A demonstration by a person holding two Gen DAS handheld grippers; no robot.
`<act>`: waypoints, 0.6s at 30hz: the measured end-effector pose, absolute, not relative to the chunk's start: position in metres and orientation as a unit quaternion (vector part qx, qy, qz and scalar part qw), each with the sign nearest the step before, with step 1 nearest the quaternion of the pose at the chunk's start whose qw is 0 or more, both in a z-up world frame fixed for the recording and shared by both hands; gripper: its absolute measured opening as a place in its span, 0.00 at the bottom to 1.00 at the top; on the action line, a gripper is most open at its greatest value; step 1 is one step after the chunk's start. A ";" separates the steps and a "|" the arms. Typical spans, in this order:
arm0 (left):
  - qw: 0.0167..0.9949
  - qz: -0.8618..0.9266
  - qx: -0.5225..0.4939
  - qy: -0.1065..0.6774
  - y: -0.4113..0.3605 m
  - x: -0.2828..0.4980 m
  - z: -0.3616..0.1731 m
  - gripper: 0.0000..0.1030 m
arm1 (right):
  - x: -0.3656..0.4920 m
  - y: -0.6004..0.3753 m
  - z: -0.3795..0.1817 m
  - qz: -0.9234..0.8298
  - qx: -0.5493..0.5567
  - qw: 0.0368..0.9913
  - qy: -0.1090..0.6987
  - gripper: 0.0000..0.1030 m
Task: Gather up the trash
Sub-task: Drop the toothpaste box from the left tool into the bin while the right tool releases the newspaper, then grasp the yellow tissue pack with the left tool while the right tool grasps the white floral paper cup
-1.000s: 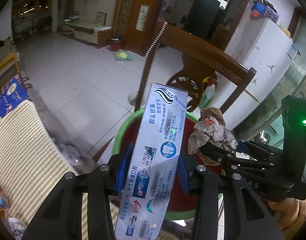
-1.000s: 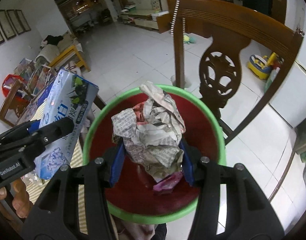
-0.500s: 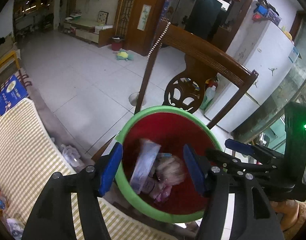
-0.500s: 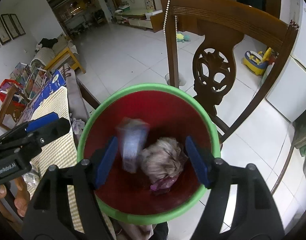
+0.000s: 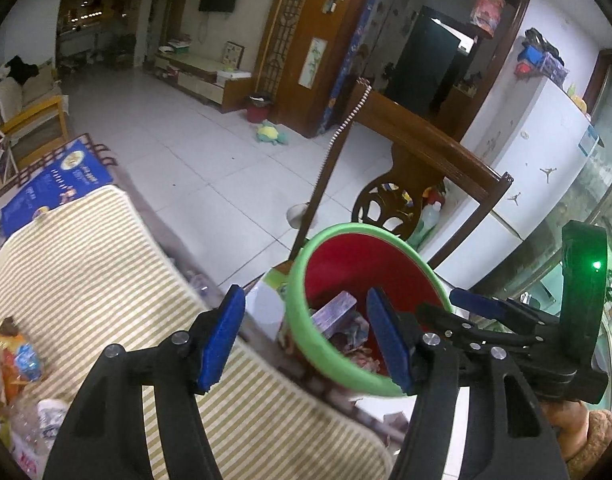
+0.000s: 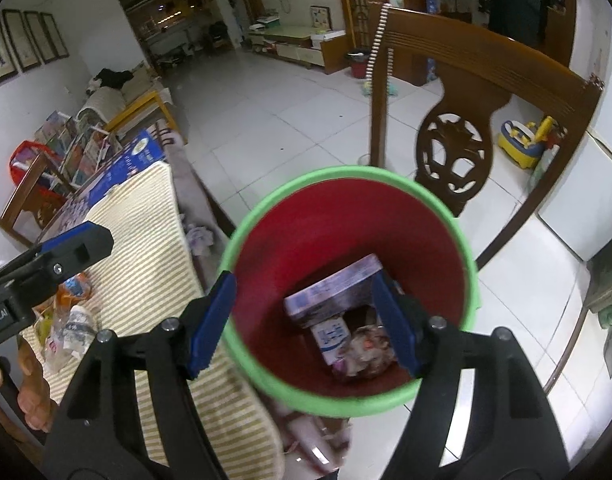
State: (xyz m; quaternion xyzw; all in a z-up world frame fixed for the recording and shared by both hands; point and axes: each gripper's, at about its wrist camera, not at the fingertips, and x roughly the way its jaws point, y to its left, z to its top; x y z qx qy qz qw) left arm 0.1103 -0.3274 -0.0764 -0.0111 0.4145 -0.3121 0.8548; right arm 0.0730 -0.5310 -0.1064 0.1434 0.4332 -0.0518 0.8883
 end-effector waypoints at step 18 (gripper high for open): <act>0.887 -0.142 -0.064 0.434 -0.081 0.065 -0.103 0.60 | 0.082 -0.340 -0.107 0.071 0.084 0.883 0.456 0.69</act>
